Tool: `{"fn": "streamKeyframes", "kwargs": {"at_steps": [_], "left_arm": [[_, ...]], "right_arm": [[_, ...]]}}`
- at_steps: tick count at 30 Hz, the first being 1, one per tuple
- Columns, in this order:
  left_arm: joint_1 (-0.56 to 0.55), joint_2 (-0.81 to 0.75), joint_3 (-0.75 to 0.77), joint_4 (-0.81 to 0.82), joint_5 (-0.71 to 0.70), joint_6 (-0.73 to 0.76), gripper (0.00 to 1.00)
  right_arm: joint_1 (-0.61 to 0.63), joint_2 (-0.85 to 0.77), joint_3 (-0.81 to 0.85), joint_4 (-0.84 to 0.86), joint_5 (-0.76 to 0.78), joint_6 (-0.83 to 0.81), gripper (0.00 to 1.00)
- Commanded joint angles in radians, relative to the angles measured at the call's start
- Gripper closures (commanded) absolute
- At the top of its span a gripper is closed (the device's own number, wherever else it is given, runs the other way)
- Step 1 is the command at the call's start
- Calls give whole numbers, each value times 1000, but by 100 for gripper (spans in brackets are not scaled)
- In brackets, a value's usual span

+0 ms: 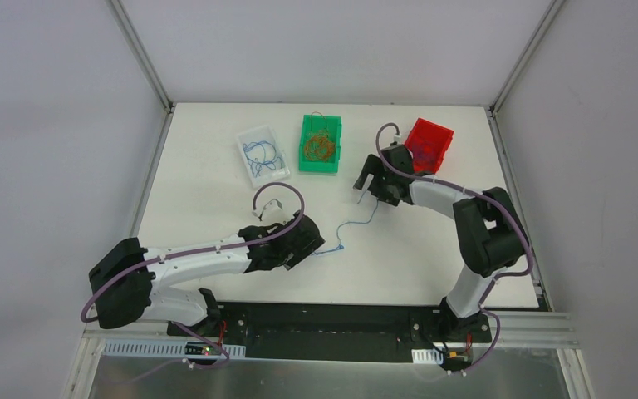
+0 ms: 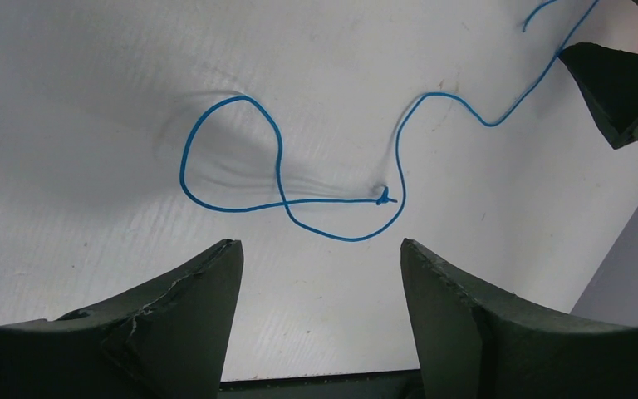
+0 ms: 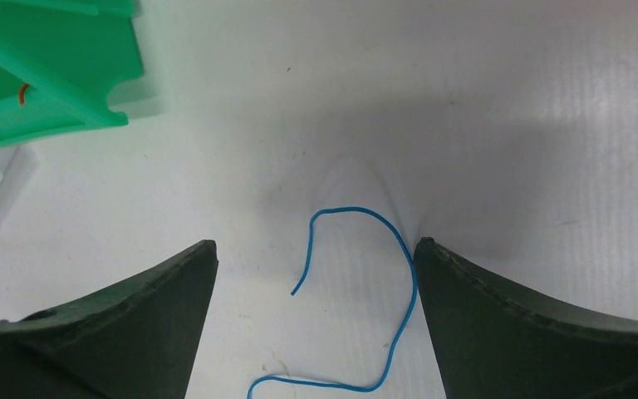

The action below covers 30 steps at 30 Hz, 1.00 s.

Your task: Untangle the cables

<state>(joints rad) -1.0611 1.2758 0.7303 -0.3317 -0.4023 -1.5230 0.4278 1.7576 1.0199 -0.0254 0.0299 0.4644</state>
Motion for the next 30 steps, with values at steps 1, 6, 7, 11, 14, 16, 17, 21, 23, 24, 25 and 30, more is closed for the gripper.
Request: {"fn": "streamKeyframes", "kwargs": {"at_steps": [1, 6, 7, 11, 14, 16, 17, 21, 23, 24, 25, 30], "left_arm": [[-3, 6, -32, 86, -21, -67, 34], [31, 16, -52, 100, -15, -65, 43], [39, 15, -52, 99, -13, -57, 41], [53, -21, -48, 83, -18, -4, 19], [56, -57, -31, 17, -32, 25, 11], [55, -75, -11, -58, -25, 47, 5], [56, -82, -1, -90, -17, 52, 3], [56, -100, 19, -200, 30, 57, 1], [55, -107, 14, -222, 52, 53, 1], [54, -110, 8, -228, 61, 44, 1], [50, -112, 1, -230, 68, 26, 1], [11, -40, 14, -227, 74, -26, 1]], "right_arm": [[32, 26, -17, -10, -127, 30, 10], [77, 36, -88, 155, -371, 105, 16], [86, 41, -98, 198, -423, 124, 18], [116, 67, -95, 268, -546, 145, 20], [119, 61, -90, 270, -561, 145, 21], [119, 50, -92, 256, -549, 137, 21], [119, 45, -92, 247, -542, 131, 21], [120, 42, -89, 236, -536, 130, 20], [119, 41, -88, 236, -537, 132, 20], [120, 40, -89, 235, -535, 132, 20], [118, 40, -89, 235, -535, 133, 20], [120, 46, -80, 215, -529, 133, 17]]}}
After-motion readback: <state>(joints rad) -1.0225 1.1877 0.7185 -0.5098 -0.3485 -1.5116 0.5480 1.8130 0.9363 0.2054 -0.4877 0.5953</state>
